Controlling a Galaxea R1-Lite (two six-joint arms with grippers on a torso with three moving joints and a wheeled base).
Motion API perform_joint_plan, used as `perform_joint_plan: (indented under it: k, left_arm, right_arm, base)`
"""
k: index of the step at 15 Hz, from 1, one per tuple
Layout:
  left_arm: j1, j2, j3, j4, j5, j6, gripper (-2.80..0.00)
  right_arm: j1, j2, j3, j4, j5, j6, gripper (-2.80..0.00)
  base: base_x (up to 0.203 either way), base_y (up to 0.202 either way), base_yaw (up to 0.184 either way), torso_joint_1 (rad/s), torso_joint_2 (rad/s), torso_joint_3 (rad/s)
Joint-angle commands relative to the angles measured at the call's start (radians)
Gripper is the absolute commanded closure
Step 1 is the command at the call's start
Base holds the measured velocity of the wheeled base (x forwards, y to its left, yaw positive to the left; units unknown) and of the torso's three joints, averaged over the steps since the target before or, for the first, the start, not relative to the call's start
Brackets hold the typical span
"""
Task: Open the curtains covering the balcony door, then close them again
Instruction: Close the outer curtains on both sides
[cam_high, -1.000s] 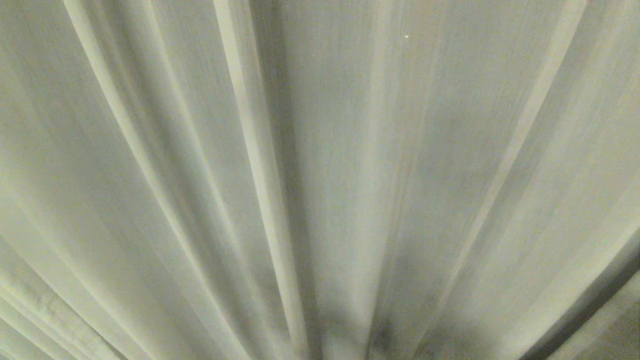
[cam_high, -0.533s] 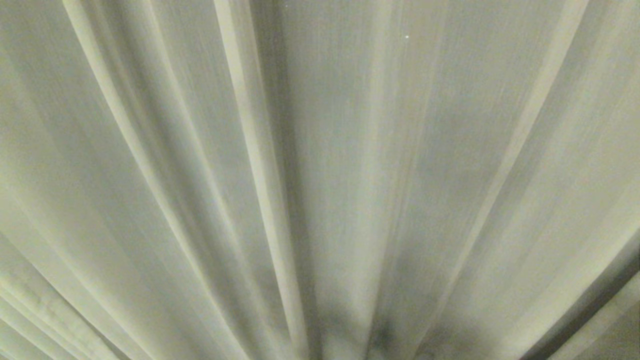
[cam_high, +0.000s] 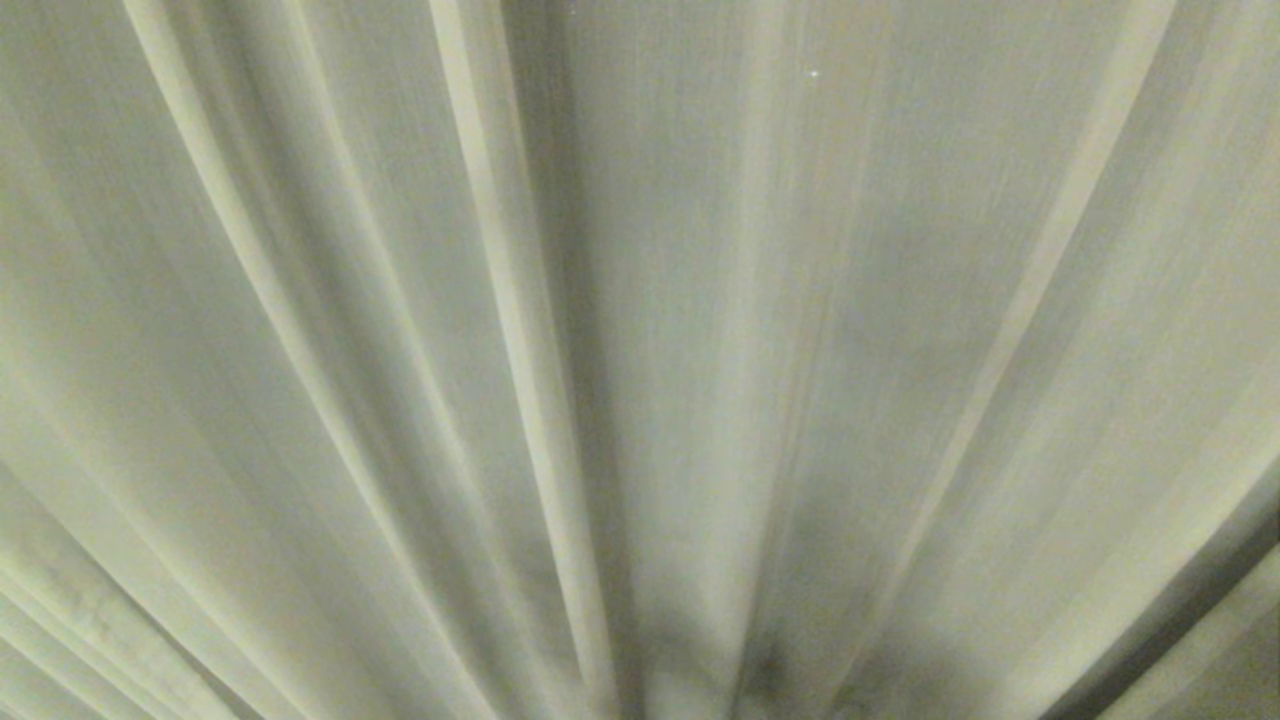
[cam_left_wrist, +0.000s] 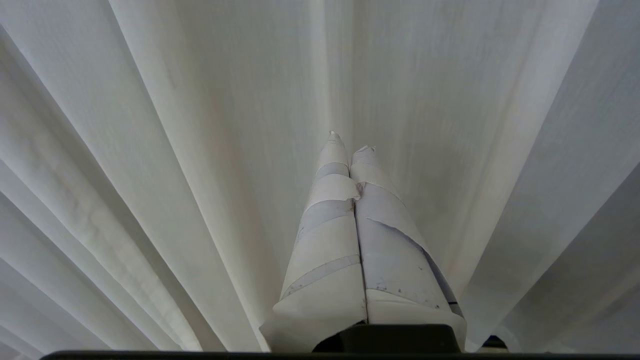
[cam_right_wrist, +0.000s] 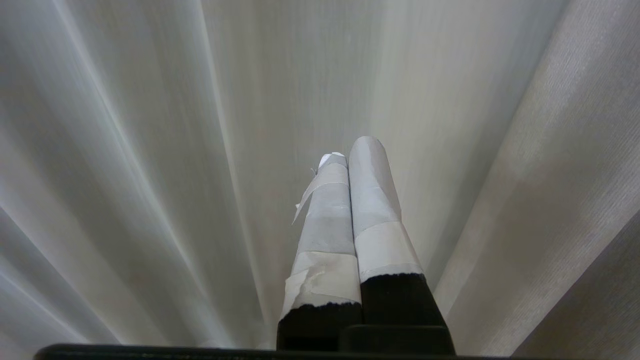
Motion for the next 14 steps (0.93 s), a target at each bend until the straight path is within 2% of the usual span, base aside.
perform_joint_plan:
  k: [1, 7, 10, 12, 14]
  left_arm:
    - [0.001, -0.001, 0.000, -0.001, 0.000, 0.001, 0.00]
    - [0.001, -0.001, 0.000, -0.001, 0.000, 0.001, 0.00]
    - [0.001, -0.001, 0.000, -0.001, 0.001, 0.001, 0.00]
    - [0.001, -0.001, 0.000, -0.001, 0.000, 0.001, 0.00]
    - [0.001, -0.001, 0.000, -0.001, 0.000, 0.001, 0.00]
  right_arm:
    - [0.000, 0.000, -0.004, -0.003, 0.003, -0.006, 0.00]
    - [-0.001, 0.081, -0.207, 0.053, -0.008, -0.003, 0.00]
    - [-0.008, 0.186, -0.294, 0.110, -0.104, -0.005, 0.00]
    - [-0.050, 0.276, -0.353, 0.114, -0.142, 0.006, 0.00]
    - [-0.182, 0.351, -0.398, 0.116, -0.148, 0.011, 0.00]
  base:
    - [0.000, 0.000, 0.000, 0.000, 0.00, 0.000]
    - [0.000, 0.000, 0.000, 0.000, 0.00, 0.000]
    - [0.000, 0.000, 0.000, 0.000, 0.00, 0.000]
    - [0.000, 0.000, 0.000, 0.000, 0.00, 0.000]
    - [0.000, 0.000, 0.000, 0.000, 0.00, 0.000]
